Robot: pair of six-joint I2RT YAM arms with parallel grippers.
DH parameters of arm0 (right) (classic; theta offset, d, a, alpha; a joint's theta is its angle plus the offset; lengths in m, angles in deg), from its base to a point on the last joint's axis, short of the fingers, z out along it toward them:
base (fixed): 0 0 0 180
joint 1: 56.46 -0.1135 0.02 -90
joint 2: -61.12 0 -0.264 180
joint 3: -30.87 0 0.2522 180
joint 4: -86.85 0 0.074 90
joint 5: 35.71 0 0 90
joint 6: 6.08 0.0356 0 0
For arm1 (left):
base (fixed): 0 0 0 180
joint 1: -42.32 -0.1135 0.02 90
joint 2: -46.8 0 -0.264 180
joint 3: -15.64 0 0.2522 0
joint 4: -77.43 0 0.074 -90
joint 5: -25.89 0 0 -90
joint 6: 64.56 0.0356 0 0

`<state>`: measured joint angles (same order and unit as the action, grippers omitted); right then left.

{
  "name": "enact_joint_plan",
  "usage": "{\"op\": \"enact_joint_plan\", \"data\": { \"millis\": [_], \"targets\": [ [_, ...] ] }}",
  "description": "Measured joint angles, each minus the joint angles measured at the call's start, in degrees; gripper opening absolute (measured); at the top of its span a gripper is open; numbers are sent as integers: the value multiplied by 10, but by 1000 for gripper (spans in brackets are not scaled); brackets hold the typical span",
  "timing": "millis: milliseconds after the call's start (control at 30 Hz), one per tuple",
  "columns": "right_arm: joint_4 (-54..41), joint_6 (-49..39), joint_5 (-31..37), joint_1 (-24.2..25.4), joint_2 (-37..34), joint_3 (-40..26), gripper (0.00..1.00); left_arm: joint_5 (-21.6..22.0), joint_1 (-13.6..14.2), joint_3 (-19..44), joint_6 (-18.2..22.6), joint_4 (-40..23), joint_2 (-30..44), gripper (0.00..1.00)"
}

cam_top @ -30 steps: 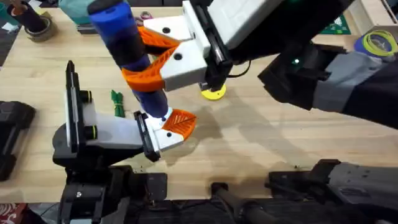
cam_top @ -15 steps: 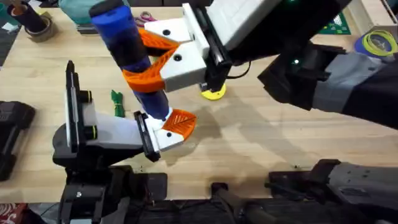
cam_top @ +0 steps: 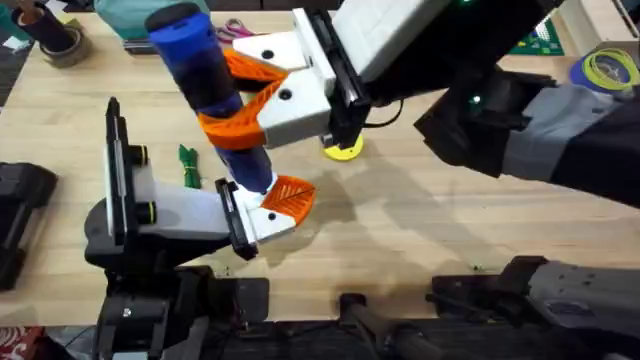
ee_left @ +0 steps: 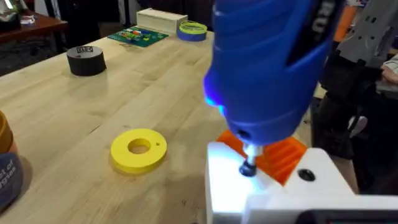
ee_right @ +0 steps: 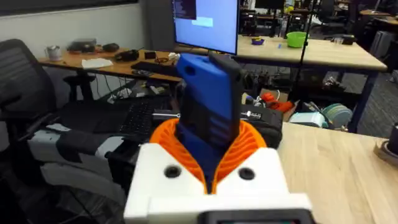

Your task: Pick up the gripper from the table and insert it into the empty holder that is missing its gripper. Then pick up a screw, insert it into the mounting hole, and use the screwdriver to tighten it. Finally, clean up the table by picking up the vegetable and placing it into the bucket.

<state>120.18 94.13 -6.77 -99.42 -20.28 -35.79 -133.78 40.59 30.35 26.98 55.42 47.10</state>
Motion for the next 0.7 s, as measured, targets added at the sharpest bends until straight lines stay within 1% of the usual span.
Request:
{"op": "enact_joint_plan", "data": {
  "millis": [700],
  "targets": [
    [1, -2, 2, 0, -7, 0, 23, 0, 0, 0, 0, 0, 0, 3]
  ]
}}
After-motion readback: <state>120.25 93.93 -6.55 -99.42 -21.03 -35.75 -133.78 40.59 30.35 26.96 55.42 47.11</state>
